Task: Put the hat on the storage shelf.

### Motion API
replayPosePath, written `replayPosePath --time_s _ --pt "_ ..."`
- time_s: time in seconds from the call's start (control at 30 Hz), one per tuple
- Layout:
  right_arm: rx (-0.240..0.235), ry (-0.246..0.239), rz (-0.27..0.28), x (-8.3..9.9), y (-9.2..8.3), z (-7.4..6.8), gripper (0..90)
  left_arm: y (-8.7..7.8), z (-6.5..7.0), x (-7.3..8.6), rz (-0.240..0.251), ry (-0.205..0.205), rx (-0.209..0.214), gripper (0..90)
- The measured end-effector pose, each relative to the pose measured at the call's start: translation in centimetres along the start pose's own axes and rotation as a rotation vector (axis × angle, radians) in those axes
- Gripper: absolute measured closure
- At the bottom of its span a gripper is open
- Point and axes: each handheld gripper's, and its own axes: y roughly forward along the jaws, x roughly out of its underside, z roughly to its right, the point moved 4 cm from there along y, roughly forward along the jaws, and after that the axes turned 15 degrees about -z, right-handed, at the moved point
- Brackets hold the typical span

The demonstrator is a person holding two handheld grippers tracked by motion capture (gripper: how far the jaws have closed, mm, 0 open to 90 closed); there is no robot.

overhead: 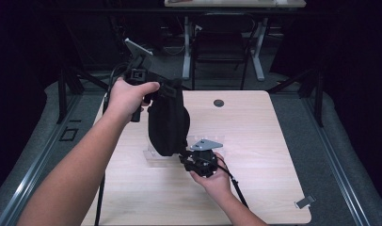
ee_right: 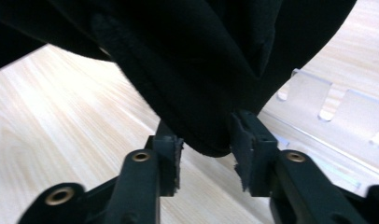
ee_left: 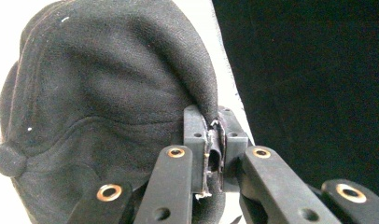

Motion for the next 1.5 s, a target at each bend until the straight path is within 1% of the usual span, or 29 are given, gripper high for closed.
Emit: replayPosePath --time_s 0.03,0.07,0.13,0.17,0.2,0.23,0.3,0.33,0.37,0.4,0.43,0.47,0.5,0.53,0.57,0.6,0.63,0.67,0.77,0.83,0.97,1.0,1.03,1.13,1.17,1.2,1.23,1.3,1.5 --pt "0.000 0.000 0.000 0.0 0.0 0.0 65.6 0.0 0.0 0.0 0.000 0.000 0.000 85.0" --pt "0.017 -0.007 0.012 0.0 0.0 -0.2 68.3 0.0 0.1 0.0 0.002 -0.004 0.003 84.8" --pt "0.036 -0.016 0.014 0.0 0.0 -0.3 70.4 0.1 0.1 0.0 0.008 0.003 0.003 84.3" --pt "0.036 -0.016 0.014 0.0 0.0 -0.3 70.4 0.1 0.1 0.0 0.008 0.003 0.003 83.9" --pt "0.048 -0.030 0.010 0.1 -0.1 -0.4 71.2 0.1 0.1 0.0 0.009 0.001 0.012 83.3" --pt "0.053 -0.032 0.012 0.1 0.0 -0.4 71.7 0.1 0.1 0.0 0.009 0.001 0.012 82.7" --pt "0.059 -0.041 0.010 0.1 -0.1 -0.5 72.1 0.0 0.0 0.0 0.010 0.010 0.017 81.2" --pt "0.068 -0.046 0.018 0.1 0.0 -0.5 72.9 -0.1 0.1 0.1 0.024 -0.002 0.034 80.2" --pt "0.068 -0.046 0.018 0.1 0.0 -0.5 72.9 -0.1 0.1 0.1 0.024 -0.002 0.034 78.8" --pt "0.081 -0.062 0.019 0.1 0.0 -0.5 73.9 -0.3 0.1 0.1 0.026 0.005 0.042 78.1" --pt "0.081 -0.062 0.019 0.1 0.0 -0.5 73.9 -0.3 0.1 0.1 0.026 0.005 0.042 78.0" --pt "0.100 -0.079 0.022 0.1 0.0 -0.6 75.3 -0.4 0.1 0.2 0.026 0.008 0.039 77.7" --pt "0.100 -0.079 0.022 0.1 0.0 -0.6 75.3 -0.4 0.1 0.2 0.026 0.008 0.039 77.5" --pt "0.131 -0.103 0.023 0.1 0.0 -0.8 77.1 -0.5 0.0 0.2 0.023 0.018 0.035 77.0" --pt "0.150 -0.117 0.032 0.1 0.0 -1.0 78.1 -0.5 0.0 0.3 0.030 0.015 0.038 76.3" --pt "0.170 -0.132 0.035 0.2 0.1 -1.1 79.1 -0.8 0.1 0.3 0.040 0.013 0.052 74.7" --pt "0.170 -0.132 0.035 0.2 0.1 -1.1 79.1 -0.8 0.1 0.3 0.040 0.013 0.052 72.4" --pt "0.202 -0.151 0.037 0.2 0.1 -1.2 80.7 -1.1 0.0 0.4 0.046 0.019 0.063 71.9" --pt "0.206 -0.154 0.038 0.2 0.1 -1.3 81.5 -1.5 0.0 0.5 0.055 0.009 0.067 71.0" --pt "0.207 -0.152 0.039 0.2 0.1 -1.2 82.6 -1.7 -0.3 0.6 0.058 0.013 0.067 68.5" --pt "0.205 -0.143 0.031 0.2 0.1 -1.0 83.7 -2.0 -0.7 0.7 0.061 0.007 0.067 67.7" --pt "0.193 -0.126 0.026 0.4 0.3 -0.8 83.9 -2.1 -0.9 0.8 0.065 -0.003 0.067 67.7" --pt "0.187 -0.117 0.017 0.4 0.3 -0.7 84.0 -2.2 -1.1 0.8 0.061 0.000 0.065 67.8" --pt "0.177 -0.089 -0.008 0.7 0.7 -0.2 84.0 -2.3 -1.3 0.8 0.061 -0.013 0.065 67.7" --pt "0.177 -0.089 -0.008 0.7 0.7 -0.2 84.0 -2.3 -1.5 0.9 0.061 -0.008 0.059 67.7" --pt "0.160 -0.065 -0.003 0.9 0.8 0.0 84.0 -2.4 -1.9 0.9 0.064 -0.013 0.054 67.7" --pt "0.160 -0.065 -0.003 0.9 0.8 0.0 84.0 -2.4 -1.9 0.9 0.064 -0.013 0.054 67.7" --pt "0.157 -0.074 -0.010 1.1 0.9 0.0 83.7 -2.5 -2.5 1.0 0.068 -0.031 0.055 67.7" --pt "0.151 -0.067 -0.019 1.3 1.0 0.0 81.8 -2.7 -3.4 1.3 0.060 -0.035 0.052 67.5"
